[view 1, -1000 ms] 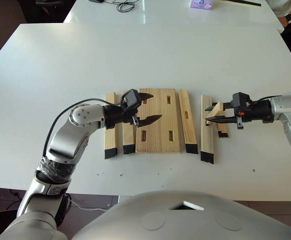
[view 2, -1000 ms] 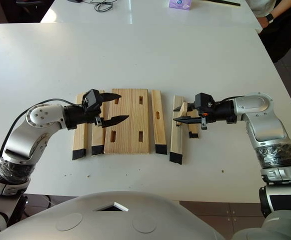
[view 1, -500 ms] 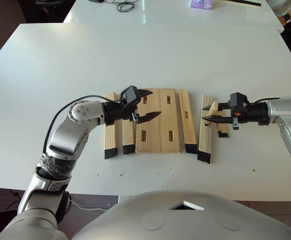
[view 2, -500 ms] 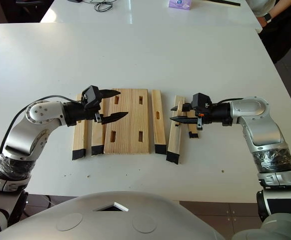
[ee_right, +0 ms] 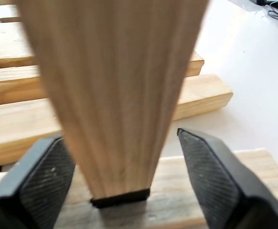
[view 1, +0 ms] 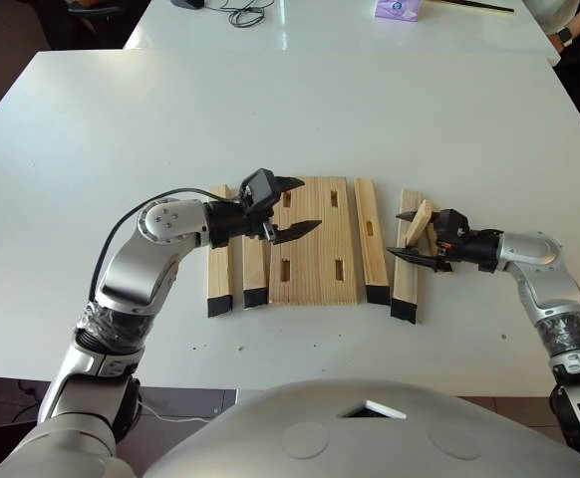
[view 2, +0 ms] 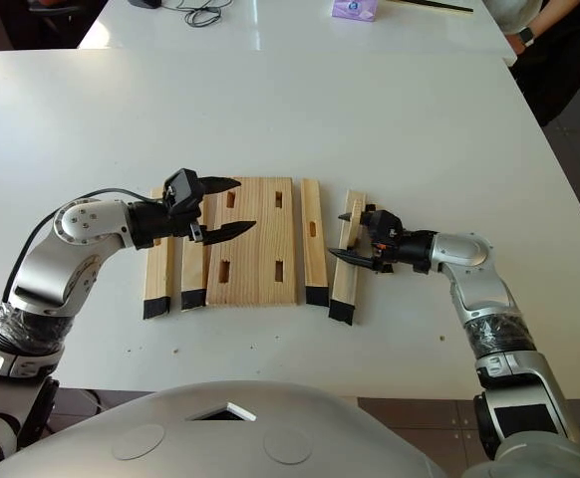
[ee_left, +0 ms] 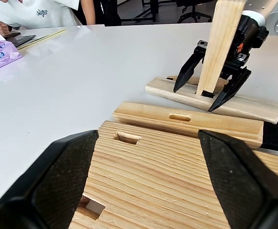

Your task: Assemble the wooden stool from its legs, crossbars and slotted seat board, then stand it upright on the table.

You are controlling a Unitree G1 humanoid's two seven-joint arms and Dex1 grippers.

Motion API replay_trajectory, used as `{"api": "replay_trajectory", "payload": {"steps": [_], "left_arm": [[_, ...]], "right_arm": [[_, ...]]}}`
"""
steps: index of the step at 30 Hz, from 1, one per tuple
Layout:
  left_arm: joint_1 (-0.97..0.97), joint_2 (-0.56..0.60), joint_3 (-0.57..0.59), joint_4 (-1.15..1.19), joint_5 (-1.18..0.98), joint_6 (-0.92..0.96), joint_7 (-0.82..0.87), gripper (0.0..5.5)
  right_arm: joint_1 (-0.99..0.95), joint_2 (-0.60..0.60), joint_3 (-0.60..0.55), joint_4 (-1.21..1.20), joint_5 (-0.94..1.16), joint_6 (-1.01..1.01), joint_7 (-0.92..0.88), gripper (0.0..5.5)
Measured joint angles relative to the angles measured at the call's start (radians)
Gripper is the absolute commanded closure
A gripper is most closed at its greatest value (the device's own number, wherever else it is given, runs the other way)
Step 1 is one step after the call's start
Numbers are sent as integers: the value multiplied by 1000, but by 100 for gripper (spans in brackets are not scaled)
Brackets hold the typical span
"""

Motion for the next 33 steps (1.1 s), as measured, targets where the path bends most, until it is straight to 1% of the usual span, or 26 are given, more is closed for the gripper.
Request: {"api": "replay_trajectory", "payload": {"steps": [3, 6, 11, 15, 19, 24, 29, 33], "left_arm": [[-2, -16, 1, 0, 5, -6, 15, 162], [6, -23, 5, -1, 13, -12, 25, 162], [17, -27, 10, -3, 14, -14, 46, 162], [20, -28, 10, -3, 14, -15, 55, 162], [26, -27, 11, -7, 14, -17, 55, 162], [34, -26, 12, -15, 14, -20, 55, 162], [38, -25, 16, -19, 14, -21, 55, 162], [47, -24, 16, -24, 13, -21, 54, 162]], "right_arm": [[-1, -23, -14, -53, 2, 56, 15, 135], [45, -94, -39, -169, 34, 159, 63, 135], [71, -144, -80, -354, 109, 286, 92, 135], [66, -146, -127, -456, 154, 363, 71, 198], [65, -150, -154, -510, 182, 405, 64, 244], [69, -163, -191, -557, 207, 461, 62, 244], [49, -182, -263, -630, 310, 573, 37, 244], [-23, -176, -306, -691, 431, 680, -16, 244]]}}
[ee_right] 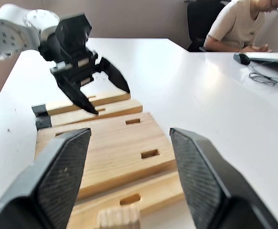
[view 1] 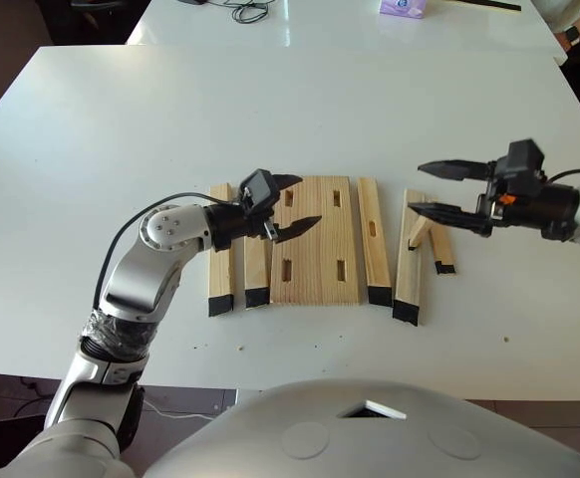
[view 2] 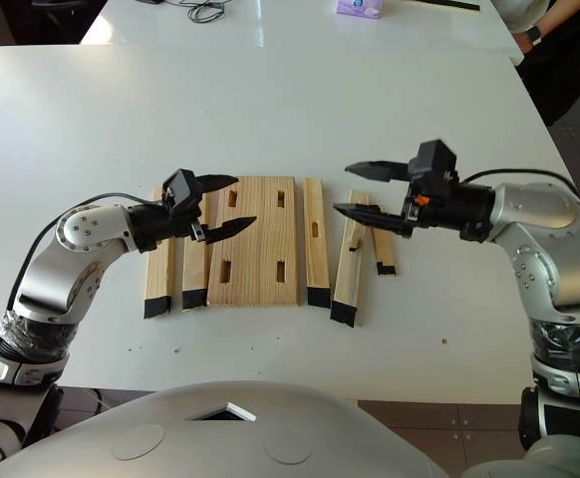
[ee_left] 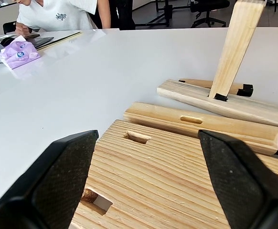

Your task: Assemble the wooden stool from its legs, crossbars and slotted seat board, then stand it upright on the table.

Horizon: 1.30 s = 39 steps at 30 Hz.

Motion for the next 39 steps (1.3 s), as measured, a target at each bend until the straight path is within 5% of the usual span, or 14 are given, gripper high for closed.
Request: {"api": "replay_trajectory", "payload": {"steps": [12, 23, 30, 34, 39], "left_arm": [[2, -11, 0, 9, 1, 0, 10, 162], [1, -20, -1, 10, 1, 3, 24, 162], [-3, -19, -1, 14, 1, 9, 22, 162], [-18, -19, -1, 21, 1, 9, 15, 162], [-20, -20, -2, 27, 1, 9, 13, 162]], "right_arm": [[-105, 192, 138, -27, -49, 8, -169, 244], [-267, 218, 11, -79, 211, 152, -240, 244], [-8, 155, 164, 49, -55, -53, -113, 244], [16, 145, 167, 82, -110, -180, -82, 244], [16, 155, 117, 33, -40, -89, -144, 244]]}}
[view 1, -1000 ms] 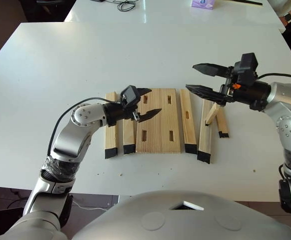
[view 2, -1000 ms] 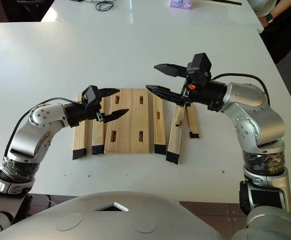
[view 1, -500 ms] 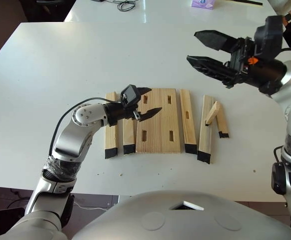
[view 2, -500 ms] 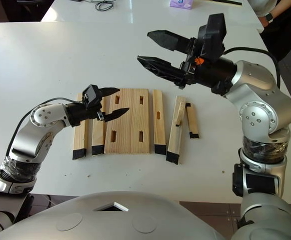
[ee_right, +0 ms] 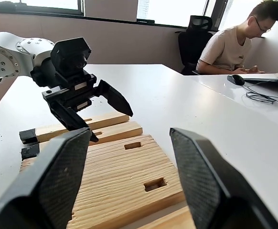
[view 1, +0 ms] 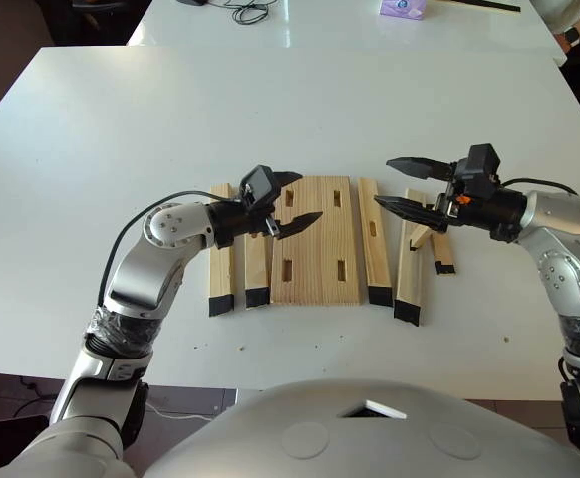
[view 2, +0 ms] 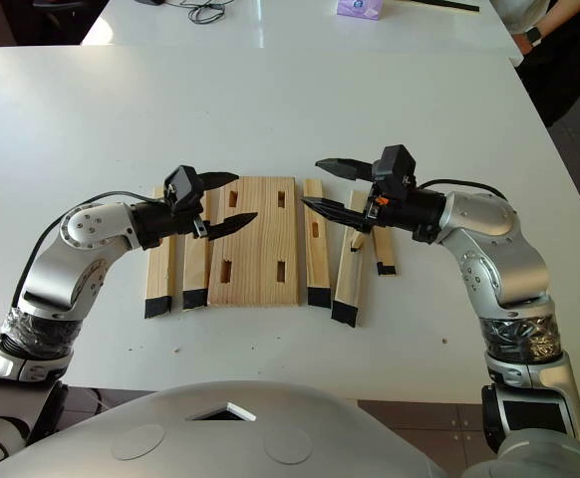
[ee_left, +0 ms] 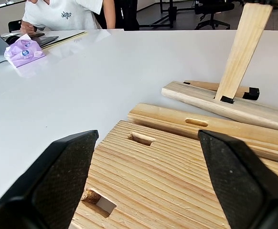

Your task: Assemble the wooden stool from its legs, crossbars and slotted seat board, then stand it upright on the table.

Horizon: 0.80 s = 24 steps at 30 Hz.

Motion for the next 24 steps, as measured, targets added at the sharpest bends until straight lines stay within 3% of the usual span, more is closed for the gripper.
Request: {"api": "replay_trajectory", "payload": {"steps": [3, 9, 11, 13, 16, 18, 24], "left_arm": [[1, -3, 0, 0, 0, 0, 3, 162], [35, -4, 5, -17, 0, 0, 18, 162], [39, -4, 5, -18, 0, 0, 19, 162], [47, 0, 12, -23, 0, 1, 20, 162], [61, 3, 18, -32, -1, 2, 20, 162], [67, 9, 22, -35, 0, 3, 20, 162], [68, 12, 26, -42, -1, 4, 20, 162]], "right_arm": [[-36, 11, -65, -68, 114, 79, -65, 244], [-177, 29, -184, -241, 591, 220, -309, 244], [-139, 8, -194, -300, 760, 251, -356, 244], [32, -65, -224, -398, 900, 334, -329, 244], [281, -145, -230, -443, 847, 412, -184, 244], [434, -200, -205, -453, 680, 413, -65, 244], [532, -207, 0, -339, 284, 278, 61, 244]]}}
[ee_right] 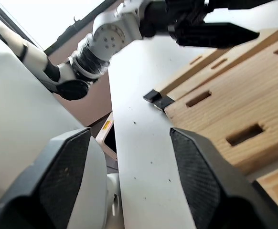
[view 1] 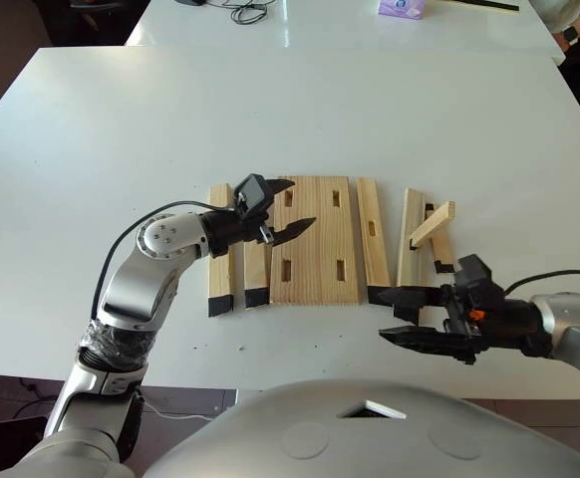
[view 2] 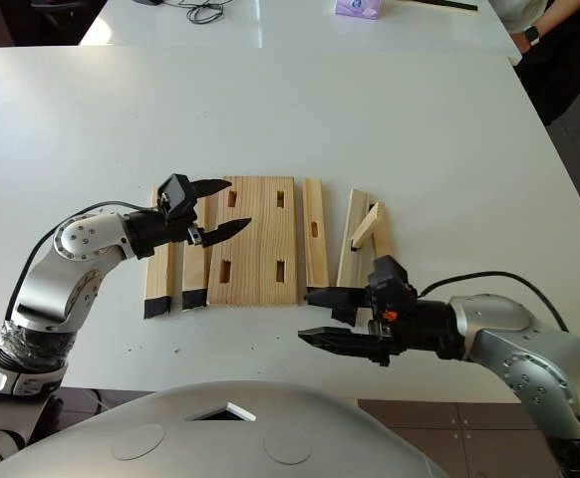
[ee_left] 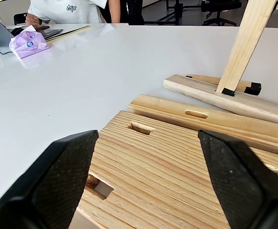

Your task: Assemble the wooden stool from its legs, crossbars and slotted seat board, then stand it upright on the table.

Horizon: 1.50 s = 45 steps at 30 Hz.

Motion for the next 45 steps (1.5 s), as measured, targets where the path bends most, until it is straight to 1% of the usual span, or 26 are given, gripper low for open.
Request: {"api": "replay_trajectory", "payload": {"steps": [3, 7, 12, 18, 24, 26, 28, 30, 31, 33, 38, 42, 45], "left_arm": [[0, 1, -1, 0, 0, 2, -1, 162], [-1, 3, -2, -1, 0, 4, -3, 162], [-2, 5, -6, -1, 0, 5, -6, 162], [1, 6, -6, -7, 0, 9, -2, 162], [8, 5, -6, -14, 0, 10, 4, 162], [12, 4, -5, -17, 0, 11, 6, 162], [17, 4, -3, -20, 0, 11, 13, 162], [27, 4, 3, -26, 0, 11, 22, 162], [41, 5, 7, -34, 0, 12, 29, 162], [53, 4, 9, -43, 0, 12, 40, 162], [70, 3, 15, -55, 0, 13, 58, 162], [83, 3, 23, -58, 0, 14, 67, 162], [95, 0, 27, -68, 0, 14, 86, 162]], "right_arm": [[-15, 37, 95, 71, -117, -49, 9, 244], [-25, 38, 167, 150, -239, -109, 46, 244], [-10, -1, 194, 213, -356, -183, 98, 244], [-21, -24, 191, 254, -426, -237, 123, 244], [-4, -53, 129, 263, -436, -253, 148, 244], [20, -62, 78, 239, -402, -246, 151, 244], [27, -56, 4, 183, -341, -211, 122, 244], [23, -43, -69, 136, -299, -178, 68, 244], [17, -26, -116, 97, -283, -147, 1, 244], [14, 7, -156, 48, -292, -117, -112, 244], [49, 83, -184, -20, -329, -19, -325, 244], [120, 116, -214, -51, -329, 56, -400, 244], [137, 123, -235, -63, -328, 99, -435, 244]]}}
